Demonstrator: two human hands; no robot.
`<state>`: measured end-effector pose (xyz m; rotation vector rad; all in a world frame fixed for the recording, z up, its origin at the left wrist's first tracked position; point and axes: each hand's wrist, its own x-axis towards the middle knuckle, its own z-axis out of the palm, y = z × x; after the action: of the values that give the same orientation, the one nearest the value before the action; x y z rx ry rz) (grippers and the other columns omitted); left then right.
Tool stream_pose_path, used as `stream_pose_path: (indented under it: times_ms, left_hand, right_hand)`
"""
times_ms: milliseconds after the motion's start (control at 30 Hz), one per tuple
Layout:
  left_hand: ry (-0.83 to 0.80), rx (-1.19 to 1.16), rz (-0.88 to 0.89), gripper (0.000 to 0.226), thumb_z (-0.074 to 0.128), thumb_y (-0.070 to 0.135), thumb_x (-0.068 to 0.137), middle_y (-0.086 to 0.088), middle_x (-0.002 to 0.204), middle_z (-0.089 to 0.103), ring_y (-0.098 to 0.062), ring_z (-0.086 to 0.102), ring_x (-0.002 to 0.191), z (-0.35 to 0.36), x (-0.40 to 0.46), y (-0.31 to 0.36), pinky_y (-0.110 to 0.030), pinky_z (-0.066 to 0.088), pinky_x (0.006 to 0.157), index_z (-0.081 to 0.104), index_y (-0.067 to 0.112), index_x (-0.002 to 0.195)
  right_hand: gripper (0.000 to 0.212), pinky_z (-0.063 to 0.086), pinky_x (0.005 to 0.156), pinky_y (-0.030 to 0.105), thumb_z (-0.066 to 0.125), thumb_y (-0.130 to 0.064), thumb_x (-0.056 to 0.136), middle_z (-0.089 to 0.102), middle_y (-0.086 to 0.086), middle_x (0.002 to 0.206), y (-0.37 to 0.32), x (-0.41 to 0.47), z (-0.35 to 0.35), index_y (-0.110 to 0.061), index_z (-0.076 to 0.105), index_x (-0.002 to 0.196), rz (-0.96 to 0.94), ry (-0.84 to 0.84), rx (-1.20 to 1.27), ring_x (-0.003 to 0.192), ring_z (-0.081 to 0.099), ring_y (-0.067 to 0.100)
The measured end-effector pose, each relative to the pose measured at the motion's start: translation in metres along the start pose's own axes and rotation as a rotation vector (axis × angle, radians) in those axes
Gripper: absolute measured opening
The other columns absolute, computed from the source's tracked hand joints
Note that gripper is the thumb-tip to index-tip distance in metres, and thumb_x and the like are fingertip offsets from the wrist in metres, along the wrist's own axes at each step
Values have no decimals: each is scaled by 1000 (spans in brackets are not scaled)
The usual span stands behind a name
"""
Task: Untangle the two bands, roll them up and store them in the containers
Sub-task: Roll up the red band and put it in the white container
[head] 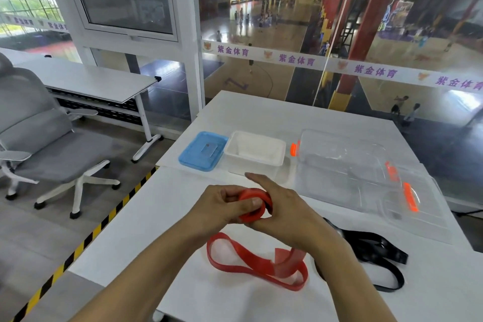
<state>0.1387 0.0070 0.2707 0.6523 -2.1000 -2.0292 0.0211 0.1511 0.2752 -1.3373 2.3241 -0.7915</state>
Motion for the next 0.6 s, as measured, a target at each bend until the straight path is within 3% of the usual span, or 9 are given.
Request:
stream_pose_path:
  times_ms: [233, 400, 500, 533, 600]
  left_hand:
    - [184, -94, 102, 33, 81, 32, 80, 0, 102, 81, -21, 76, 102, 15, 2, 3, -45, 59, 98, 78, 21, 111]
    - [288, -192, 148, 45, 80, 47, 73, -1, 102, 81, -24, 76, 102, 19, 6, 6, -46, 58, 100, 79, 22, 110]
    - [339, -273, 161, 51, 80, 49, 70, -1, 103, 81, -25, 77, 101, 22, 9, 8, -41, 60, 96, 77, 20, 111]
    - [350, -293, 172, 44, 80, 44, 75, -2, 102, 81, -25, 77, 100, 25, 10, 8, -37, 61, 93, 77, 19, 110]
    - [360, -346, 181, 29, 77, 34, 84, -3, 97, 81, -25, 78, 96, 32, 9, 9, -30, 62, 84, 76, 16, 107]
  right_hand:
    - [57, 58, 88, 35, 75, -57, 79, 69, -17, 103, 2, -3, 5, -55, 43, 126, 77, 177, 138, 90, 65, 10]
    - [59, 55, 89, 26, 78, -40, 84, 65, -30, 115, -8, -7, 23, -54, 45, 131, 42, 334, 311, 99, 64, -2]
    - [79, 50, 97, 22, 75, -42, 85, 56, -37, 134, -14, -7, 37, -61, 28, 146, 48, 382, 318, 114, 59, -9]
    - [88, 47, 102, 21, 73, -44, 85, 46, -39, 144, -15, -8, 42, -62, 17, 151, 59, 392, 310, 123, 54, -11]
    - [97, 43, 105, 19, 70, -46, 87, 33, -41, 147, -21, -9, 46, -61, 3, 155, 83, 408, 291, 124, 44, -15]
